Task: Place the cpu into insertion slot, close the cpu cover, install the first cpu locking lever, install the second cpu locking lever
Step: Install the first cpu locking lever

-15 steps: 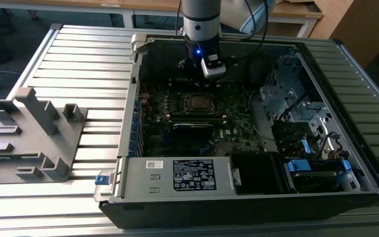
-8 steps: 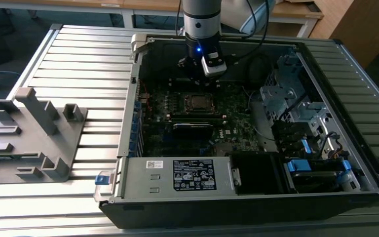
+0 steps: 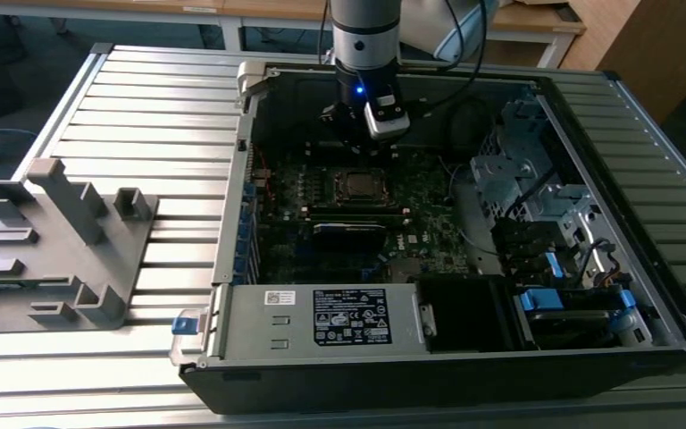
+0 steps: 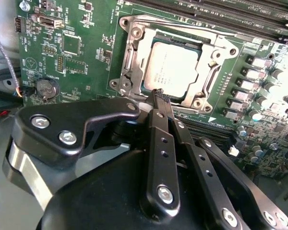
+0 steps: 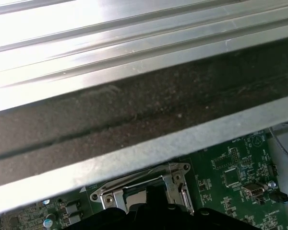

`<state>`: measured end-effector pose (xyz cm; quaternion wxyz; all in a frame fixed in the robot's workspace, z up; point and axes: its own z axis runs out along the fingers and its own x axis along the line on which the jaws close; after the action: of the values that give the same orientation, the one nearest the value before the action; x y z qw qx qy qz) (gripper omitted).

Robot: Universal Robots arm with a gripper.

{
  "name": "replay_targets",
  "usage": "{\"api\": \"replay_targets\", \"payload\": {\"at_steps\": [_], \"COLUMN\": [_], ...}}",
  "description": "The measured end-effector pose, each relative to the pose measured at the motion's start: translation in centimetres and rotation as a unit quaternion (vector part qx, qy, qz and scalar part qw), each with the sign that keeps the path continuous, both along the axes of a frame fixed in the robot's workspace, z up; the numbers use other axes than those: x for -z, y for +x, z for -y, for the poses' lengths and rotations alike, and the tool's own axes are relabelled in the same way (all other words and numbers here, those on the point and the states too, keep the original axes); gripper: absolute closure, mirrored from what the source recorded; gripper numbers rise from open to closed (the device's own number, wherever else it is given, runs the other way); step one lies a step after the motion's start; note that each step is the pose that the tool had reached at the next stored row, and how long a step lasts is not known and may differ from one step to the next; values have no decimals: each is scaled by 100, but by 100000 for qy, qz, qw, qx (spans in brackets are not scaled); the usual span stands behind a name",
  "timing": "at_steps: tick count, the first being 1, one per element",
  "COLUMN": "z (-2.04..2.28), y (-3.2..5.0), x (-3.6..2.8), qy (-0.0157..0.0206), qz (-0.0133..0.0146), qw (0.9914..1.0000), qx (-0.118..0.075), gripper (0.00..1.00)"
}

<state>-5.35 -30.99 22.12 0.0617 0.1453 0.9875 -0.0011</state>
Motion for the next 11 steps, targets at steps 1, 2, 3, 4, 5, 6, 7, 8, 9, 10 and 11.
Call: {"api": "replay_targets", "payload": {"at_steps": [1, 2, 3, 4, 5, 6, 7, 8, 9, 10, 11], "z": [0, 0, 0, 0, 0, 0, 1, 2, 2, 3, 3], "y": [0, 0, 0, 0, 0, 0, 0, 1, 1, 0, 0], "x": [0, 0, 0, 1, 1, 2, 3, 4, 4, 5, 6], "qy": [1, 3, 3, 7, 5, 12, 19, 17, 14, -7, -47], "qz": [-5, -8, -13, -12, -13, -9, -5, -4, -9, -12, -14], "qw": [100000, 100000, 100000, 100000, 100000, 100000, 100000, 99999, 99996, 99991, 99983], "qx": [3, 2, 2, 0, -1, -57, -215, -504, -879, -1337, -1852], "gripper": [90, 90, 90, 90, 90, 90, 90, 90, 90, 90, 90]}}
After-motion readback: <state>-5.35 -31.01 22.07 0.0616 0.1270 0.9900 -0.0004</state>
